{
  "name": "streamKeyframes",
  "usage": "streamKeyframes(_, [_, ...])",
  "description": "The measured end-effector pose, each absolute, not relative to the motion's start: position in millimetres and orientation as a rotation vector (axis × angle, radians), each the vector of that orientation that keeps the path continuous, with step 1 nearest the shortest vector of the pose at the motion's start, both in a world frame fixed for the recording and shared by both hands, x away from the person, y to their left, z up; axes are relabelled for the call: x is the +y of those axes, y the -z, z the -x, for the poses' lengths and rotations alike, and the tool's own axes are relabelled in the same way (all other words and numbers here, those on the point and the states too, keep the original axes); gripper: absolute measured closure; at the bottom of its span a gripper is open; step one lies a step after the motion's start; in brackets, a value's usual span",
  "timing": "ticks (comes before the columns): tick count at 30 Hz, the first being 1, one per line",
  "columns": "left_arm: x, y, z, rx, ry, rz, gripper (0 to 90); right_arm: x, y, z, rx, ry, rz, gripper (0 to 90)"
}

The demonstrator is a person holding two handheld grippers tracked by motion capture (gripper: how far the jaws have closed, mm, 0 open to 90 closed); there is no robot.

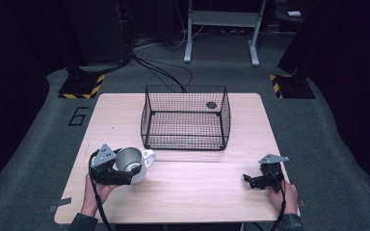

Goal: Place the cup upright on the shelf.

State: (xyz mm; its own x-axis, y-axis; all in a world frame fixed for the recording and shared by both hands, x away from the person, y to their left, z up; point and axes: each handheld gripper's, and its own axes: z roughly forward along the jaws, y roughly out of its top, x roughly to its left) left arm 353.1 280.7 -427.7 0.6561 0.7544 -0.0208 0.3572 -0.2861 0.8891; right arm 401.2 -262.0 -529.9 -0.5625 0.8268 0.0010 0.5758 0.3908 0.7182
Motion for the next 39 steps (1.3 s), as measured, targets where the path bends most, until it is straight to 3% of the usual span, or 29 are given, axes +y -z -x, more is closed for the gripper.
streamKeyframes(39, [212,372,-390,0.689,-0.42,-1.933,6.2,-262,530,-401,2.3,-0.974,-1.214,0.0])
